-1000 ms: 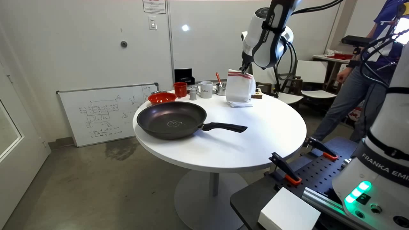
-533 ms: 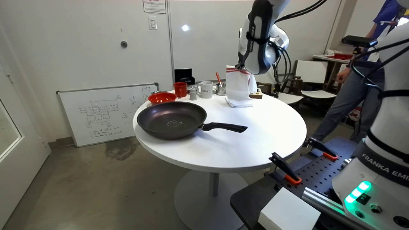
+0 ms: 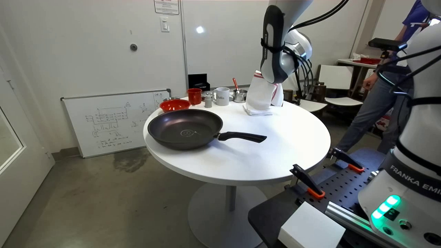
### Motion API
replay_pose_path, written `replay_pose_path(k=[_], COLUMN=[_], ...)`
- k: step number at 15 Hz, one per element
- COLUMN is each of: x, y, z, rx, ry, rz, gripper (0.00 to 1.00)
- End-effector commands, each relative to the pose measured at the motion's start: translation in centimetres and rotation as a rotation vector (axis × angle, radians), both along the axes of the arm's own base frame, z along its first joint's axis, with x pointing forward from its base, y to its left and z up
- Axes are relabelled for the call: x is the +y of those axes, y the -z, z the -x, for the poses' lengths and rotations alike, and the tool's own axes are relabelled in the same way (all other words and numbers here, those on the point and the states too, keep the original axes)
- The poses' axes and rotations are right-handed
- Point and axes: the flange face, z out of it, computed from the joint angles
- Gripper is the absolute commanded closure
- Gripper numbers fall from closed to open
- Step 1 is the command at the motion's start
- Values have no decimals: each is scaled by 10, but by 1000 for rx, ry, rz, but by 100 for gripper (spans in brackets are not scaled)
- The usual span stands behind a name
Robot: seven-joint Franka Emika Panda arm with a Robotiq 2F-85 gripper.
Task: Straighten the white towel
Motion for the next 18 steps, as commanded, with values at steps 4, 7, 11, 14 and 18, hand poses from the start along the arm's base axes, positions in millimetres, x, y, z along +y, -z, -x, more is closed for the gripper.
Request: replay_pose_path(k=[4, 7, 11, 14, 18], x=[-42, -41, -8, 28, 72], y=[-51, -66, -50, -36, -1], z=[11, 26, 62, 75, 73], rx=[11, 29, 50, 100, 183], ry=[-285, -398, -578, -705, -870], rz=[-71, -98, -145, -179, -237], gripper=[94, 94, 94, 94, 94])
